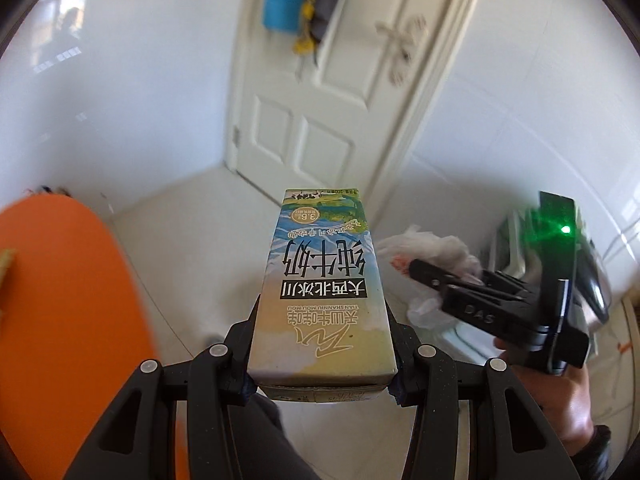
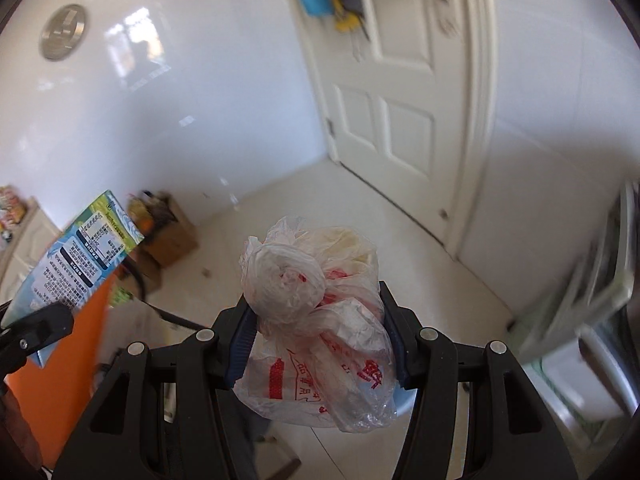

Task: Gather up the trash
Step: 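Carry the carton and bag to the blue bin and open both tools, then move both tools back over the orange table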

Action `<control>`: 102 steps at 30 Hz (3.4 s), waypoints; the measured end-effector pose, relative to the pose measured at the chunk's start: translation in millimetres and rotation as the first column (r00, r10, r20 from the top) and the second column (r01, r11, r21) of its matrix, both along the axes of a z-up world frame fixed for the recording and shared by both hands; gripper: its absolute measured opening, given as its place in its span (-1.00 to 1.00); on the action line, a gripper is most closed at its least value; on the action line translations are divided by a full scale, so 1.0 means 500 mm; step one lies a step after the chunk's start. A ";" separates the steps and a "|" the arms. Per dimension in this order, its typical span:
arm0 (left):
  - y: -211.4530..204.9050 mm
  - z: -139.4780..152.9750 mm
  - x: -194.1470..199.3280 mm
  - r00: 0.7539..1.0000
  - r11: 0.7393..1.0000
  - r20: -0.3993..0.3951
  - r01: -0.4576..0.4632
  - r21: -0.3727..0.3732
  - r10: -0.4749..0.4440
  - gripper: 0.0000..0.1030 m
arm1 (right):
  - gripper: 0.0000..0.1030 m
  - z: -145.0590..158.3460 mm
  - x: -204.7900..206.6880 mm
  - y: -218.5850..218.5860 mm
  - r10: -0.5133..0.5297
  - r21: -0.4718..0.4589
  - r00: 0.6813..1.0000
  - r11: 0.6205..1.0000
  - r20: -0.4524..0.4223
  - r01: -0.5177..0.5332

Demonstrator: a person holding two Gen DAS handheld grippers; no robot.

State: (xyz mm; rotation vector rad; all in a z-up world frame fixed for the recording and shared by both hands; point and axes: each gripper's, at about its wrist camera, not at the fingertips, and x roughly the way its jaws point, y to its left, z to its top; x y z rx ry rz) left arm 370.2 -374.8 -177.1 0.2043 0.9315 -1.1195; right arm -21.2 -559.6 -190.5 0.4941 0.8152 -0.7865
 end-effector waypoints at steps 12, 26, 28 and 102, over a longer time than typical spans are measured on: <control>-0.115 -0.196 0.022 0.969 0.979 -0.245 0.089 0.184 -0.042 -0.13 | 0.08 -0.184 -0.044 -0.125 -0.111 0.175 0.988 0.976 -0.105 0.129; -0.312 -0.322 0.055 0.956 0.925 -0.291 0.142 0.352 -0.036 0.49 | 0.72 -0.295 -0.074 -0.217 -0.194 0.286 0.973 0.932 -0.126 0.223; -0.315 -0.331 0.062 0.960 0.913 -0.279 0.136 0.386 -0.025 0.49 | 0.77 -0.301 -0.076 -0.219 -0.211 0.282 0.967 0.928 -0.143 0.245; 0.893 0.326 -0.347 0.469 0.533 0.276 -0.813 -0.236 0.839 0.97 | 1.00 0.347 0.525 0.758 0.664 -0.353 0.728 0.731 0.172 -0.583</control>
